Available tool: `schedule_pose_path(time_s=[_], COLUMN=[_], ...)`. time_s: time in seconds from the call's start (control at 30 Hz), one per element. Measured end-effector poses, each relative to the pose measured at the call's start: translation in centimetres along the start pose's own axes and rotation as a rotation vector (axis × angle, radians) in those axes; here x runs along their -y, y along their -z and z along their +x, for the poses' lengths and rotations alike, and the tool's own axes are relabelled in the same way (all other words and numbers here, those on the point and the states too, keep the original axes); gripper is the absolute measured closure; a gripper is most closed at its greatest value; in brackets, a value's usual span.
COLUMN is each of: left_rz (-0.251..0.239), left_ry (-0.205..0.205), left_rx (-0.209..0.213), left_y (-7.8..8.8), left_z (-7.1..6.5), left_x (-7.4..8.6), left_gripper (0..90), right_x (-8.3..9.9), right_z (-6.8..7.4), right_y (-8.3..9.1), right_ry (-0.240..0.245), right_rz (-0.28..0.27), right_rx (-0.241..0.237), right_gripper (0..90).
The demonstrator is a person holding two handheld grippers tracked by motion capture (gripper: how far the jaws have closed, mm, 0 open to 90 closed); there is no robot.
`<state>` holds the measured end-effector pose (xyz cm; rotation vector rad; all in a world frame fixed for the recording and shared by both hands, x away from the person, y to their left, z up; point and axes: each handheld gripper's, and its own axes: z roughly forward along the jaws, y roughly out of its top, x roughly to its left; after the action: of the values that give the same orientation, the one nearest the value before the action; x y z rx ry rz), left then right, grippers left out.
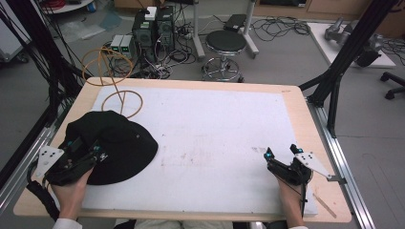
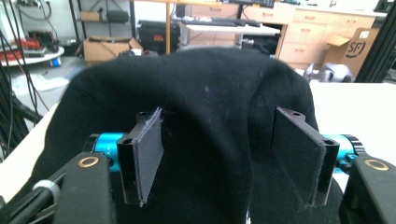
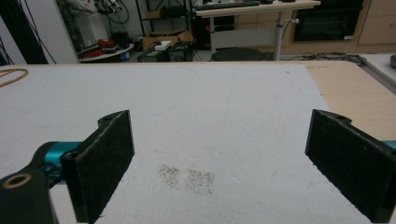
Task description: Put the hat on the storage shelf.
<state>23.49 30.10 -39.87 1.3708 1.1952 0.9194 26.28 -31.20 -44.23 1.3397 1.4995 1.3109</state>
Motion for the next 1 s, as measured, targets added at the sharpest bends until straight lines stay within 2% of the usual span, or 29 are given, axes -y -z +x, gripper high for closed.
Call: schedule_pose_path(time_s=[0.43, 0.77, 0.9, 0.93, 0.97, 1.0], left_rz=[0.051, 0.076, 0.083, 0.086, 0.086, 0.099], left_ry=[-0.009, -0.022, -0.027, -0.014, -0.014, 0.005], left_rx=[-0.022, -0.037, -0.043, -0.031, -0.031, -0.023], left_y=[-1.0, -1.5, -1.4, -1.4, -1.4, -1.4], left_z=[-0.2, -0.2, -0.2, 0.0, 0.0, 0.0], left_x=[0.8, 1.0, 1.0, 1.0, 1.0, 1.0], left_gripper=[35.5, 43.0, 47.9, 55.9, 59.2, 63.5], right_x=[0.0, 0.0, 0.0, 0.0, 0.0, 0.0], right_z=[0.0, 0.0, 0.0, 0.0, 0.0, 0.0], right_y=[0.0, -0.1, -0.1, -0.1, -0.1, -0.1], right_ry=[0.002, 0.013, 0.011, 0.011, 0.012, 0.014], right_rz=[0.004, 0.009, 0.01, 0.01, 0.01, 0.008], right_rx=[0.003, 0.002, 0.002, 0.004, 0.003, 0.004], right_gripper=[7.1, 7.1, 7.1, 7.1, 7.1, 7.1])
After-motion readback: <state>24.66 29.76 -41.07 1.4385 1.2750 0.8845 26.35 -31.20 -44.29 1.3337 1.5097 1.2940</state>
